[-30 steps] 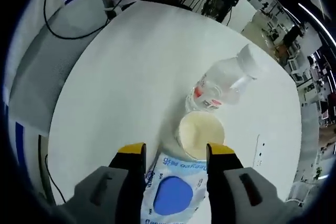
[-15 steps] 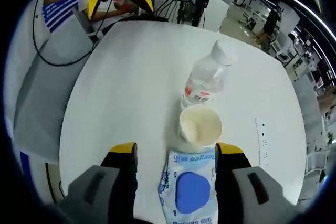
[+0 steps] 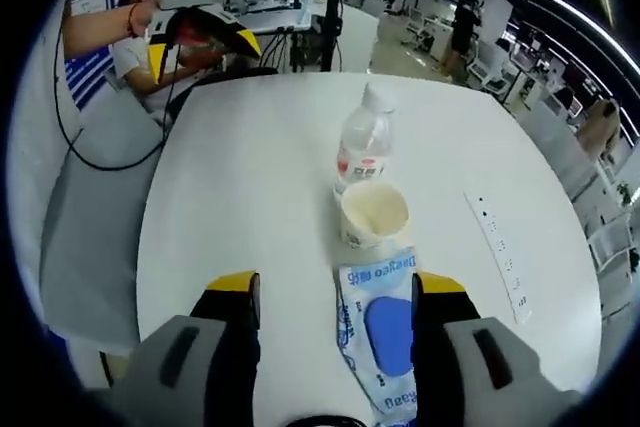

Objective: Arrange the tabletop items into an orderly group along one side of the table until the central work area is clear of visible clutter.

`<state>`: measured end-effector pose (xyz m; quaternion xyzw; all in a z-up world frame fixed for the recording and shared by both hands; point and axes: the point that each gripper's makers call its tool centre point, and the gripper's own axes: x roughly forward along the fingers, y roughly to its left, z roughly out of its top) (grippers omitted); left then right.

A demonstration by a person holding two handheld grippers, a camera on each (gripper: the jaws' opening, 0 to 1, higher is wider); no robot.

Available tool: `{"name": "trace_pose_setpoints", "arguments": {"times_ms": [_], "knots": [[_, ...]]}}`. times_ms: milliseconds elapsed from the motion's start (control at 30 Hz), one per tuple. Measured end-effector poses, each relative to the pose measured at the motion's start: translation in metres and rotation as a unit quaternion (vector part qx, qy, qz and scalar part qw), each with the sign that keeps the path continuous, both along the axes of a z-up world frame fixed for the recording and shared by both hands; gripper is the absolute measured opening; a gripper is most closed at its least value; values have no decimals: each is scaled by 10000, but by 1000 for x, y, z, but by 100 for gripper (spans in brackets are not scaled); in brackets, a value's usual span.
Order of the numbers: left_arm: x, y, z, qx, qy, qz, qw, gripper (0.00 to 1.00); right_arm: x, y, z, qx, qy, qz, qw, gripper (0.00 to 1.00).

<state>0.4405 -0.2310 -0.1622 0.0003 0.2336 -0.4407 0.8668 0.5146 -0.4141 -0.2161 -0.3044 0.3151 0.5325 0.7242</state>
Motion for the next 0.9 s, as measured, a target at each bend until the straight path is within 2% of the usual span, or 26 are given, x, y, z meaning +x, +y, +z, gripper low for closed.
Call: {"name": "trace_pose_setpoints", "arguments": {"times_ms": [400,600,900], "knots": [[-9,-25,9,148,-60,-213,9996,78,-25,-55,18,403,-98,-860,9954,59],[-12,-35,12,320,-129,-263,9991,81,-36,-80,27,549,-186,-1178,9913,59],[-19,-55,23,386,-224,-317,9985,82,-62,-120,41,834,-311,-1683,9817,58]]}}
